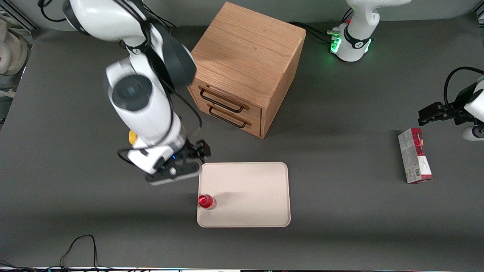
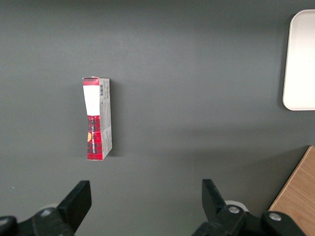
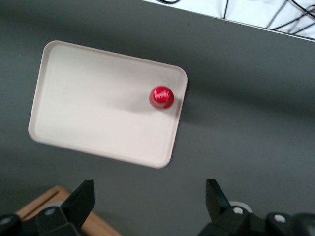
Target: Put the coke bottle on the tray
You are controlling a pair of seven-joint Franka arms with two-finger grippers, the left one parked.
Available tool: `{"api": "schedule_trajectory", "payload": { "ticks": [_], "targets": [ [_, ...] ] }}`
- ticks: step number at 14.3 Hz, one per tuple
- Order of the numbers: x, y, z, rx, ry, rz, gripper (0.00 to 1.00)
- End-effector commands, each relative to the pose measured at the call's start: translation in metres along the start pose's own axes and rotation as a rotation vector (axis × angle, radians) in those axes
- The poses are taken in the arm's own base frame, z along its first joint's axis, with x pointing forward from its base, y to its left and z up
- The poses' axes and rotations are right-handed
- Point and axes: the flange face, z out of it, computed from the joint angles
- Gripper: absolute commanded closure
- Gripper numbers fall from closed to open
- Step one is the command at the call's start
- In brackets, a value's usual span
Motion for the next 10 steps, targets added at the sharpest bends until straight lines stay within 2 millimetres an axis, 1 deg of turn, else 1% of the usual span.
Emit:
{"api": "schedule_trajectory", "payload": {
  "ticks": [1, 2, 3, 4, 5, 6, 8, 10],
  "targets": [
    [-0.033, 0.018, -0.066, -0.012, -0.015, 0.026, 0.0],
    [-0.045, 0.032, -0.08, -0.021, -0.037, 0.038, 0.0],
    [-0.056, 0.06, -0.09, -0.025, -0.052, 0.071, 0.0],
    [-0.07, 0.087, -0.092, -0.027, -0.073, 0.103, 0.0],
    [-0.083, 0.109, -0.098, -0.018, -0.074, 0.12, 0.0],
    [-0.096, 0.131, -0.108, -0.015, -0.067, 0.133, 0.0],
    [-0.108, 0.18, -0.107, -0.023, -0.086, 0.144, 0.0],
    [-0.115, 0.224, -0.102, -0.027, -0.104, 0.139, 0.0]
  ]
}}
